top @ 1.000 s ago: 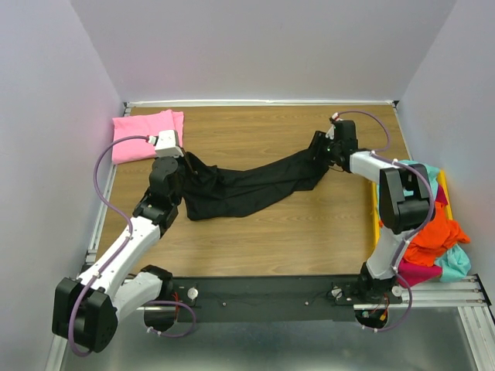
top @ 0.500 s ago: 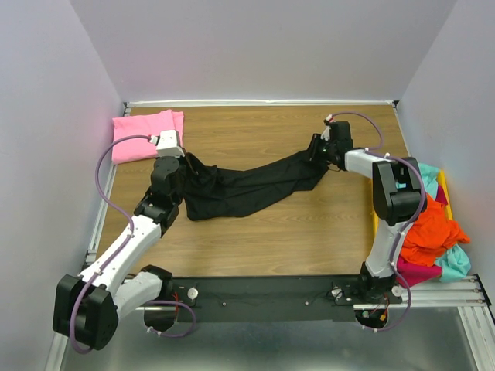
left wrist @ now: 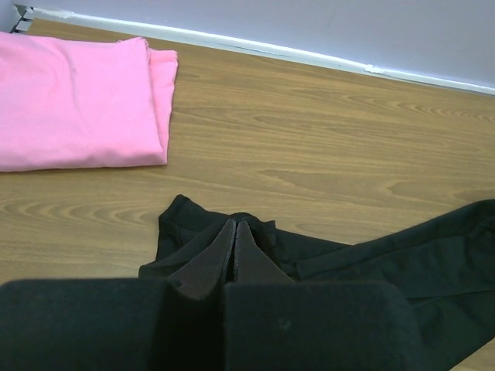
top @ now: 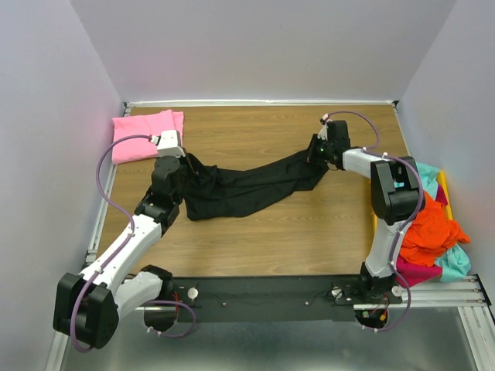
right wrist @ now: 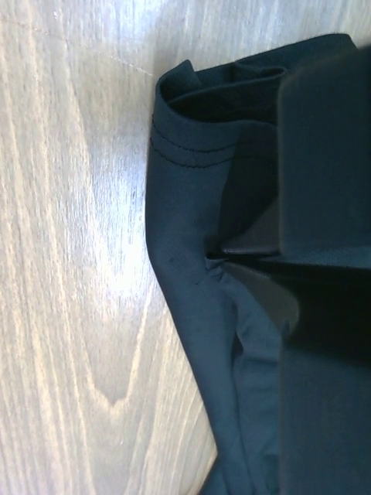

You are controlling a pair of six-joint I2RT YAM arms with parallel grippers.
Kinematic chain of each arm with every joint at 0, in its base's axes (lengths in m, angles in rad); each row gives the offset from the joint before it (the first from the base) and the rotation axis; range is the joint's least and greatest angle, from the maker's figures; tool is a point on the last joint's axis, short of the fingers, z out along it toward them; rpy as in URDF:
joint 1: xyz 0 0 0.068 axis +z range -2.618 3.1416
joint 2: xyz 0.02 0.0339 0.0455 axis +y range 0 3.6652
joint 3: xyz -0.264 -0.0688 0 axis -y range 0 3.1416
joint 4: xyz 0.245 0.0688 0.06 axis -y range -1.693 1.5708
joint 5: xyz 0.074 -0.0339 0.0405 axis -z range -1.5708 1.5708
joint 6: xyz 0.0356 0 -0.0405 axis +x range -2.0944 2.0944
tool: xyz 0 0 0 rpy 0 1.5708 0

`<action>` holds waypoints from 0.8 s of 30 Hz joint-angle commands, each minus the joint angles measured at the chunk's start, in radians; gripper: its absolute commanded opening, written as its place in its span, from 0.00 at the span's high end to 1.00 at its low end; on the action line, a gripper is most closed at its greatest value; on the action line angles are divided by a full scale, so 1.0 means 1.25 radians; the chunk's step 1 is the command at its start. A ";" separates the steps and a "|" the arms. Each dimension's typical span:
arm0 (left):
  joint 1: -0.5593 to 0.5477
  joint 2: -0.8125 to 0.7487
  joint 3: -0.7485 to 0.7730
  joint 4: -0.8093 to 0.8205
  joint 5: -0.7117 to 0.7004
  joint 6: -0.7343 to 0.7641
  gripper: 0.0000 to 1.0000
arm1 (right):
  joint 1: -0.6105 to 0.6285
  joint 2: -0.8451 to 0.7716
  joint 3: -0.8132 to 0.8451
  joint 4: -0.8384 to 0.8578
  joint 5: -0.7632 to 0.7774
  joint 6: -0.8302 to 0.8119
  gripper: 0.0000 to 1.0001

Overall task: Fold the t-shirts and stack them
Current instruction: Flatten the tshirt out

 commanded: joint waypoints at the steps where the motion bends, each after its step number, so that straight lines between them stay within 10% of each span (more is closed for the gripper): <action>1: 0.006 -0.007 0.012 0.009 -0.025 0.010 1.00 | 0.003 -0.013 0.018 0.002 -0.003 -0.010 0.95; 24: 0.031 -0.177 0.306 -0.032 -0.068 0.084 1.00 | 0.004 -0.574 0.051 -0.099 0.027 -0.079 0.98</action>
